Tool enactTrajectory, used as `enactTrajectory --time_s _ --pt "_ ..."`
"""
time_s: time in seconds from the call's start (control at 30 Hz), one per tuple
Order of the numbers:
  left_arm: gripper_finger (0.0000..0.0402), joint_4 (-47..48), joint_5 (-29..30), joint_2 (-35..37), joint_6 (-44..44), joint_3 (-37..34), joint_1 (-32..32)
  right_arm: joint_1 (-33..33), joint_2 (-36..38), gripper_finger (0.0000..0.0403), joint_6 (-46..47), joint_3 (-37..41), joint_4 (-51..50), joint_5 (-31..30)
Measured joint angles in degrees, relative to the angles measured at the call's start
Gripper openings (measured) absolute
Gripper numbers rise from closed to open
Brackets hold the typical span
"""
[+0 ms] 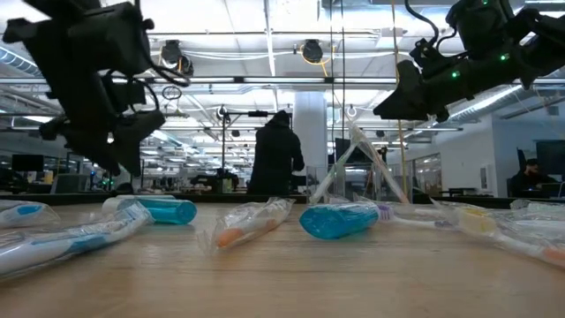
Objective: Pick & Place toothbrushing station
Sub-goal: Put the top left blue mouthwash into the transparent organizer
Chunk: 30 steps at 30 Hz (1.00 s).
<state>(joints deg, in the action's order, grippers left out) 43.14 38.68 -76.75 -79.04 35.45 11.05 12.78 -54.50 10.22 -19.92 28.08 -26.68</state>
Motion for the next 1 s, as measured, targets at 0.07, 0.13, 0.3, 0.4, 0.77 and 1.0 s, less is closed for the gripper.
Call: enactTrajectory --time_s 0.07,0.13,0.3,0.4,0.77,1.0 --pt "0.0198 -4.4 -0.7 1.5 1.4 -2.8 0.0 0.0 0.0 0.0134 0.0 0.0 0.0 0.0" --pt "0.0201 -9.5 -1.8 4.1 4.3 -5.4 0.3 0.0 0.0 0.0134 -0.1 0.0 0.3 0.0" --pt "0.0203 -17.7 -2.2 13.0 13.4 -11.1 1.2 0.0 0.0 0.0134 -0.6 0.0 0.9 0.0" --pt "0.0200 -18.1 -0.4 19.3 16.3 -14.7 2.2 0.0 0.0 0.0134 -1.7 0.0 1.3 0.0" --pt "0.0203 -52.9 9.9 22.3 28.3 -34.5 9.5 0.0 0.0 0.0134 -1.9 0.0 2.4 0.0" --pt "0.0195 -53.8 13.2 17.6 25.8 -34.4 10.2 0.0 0.0 0.0134 -2.0 0.0 2.4 -0.1"
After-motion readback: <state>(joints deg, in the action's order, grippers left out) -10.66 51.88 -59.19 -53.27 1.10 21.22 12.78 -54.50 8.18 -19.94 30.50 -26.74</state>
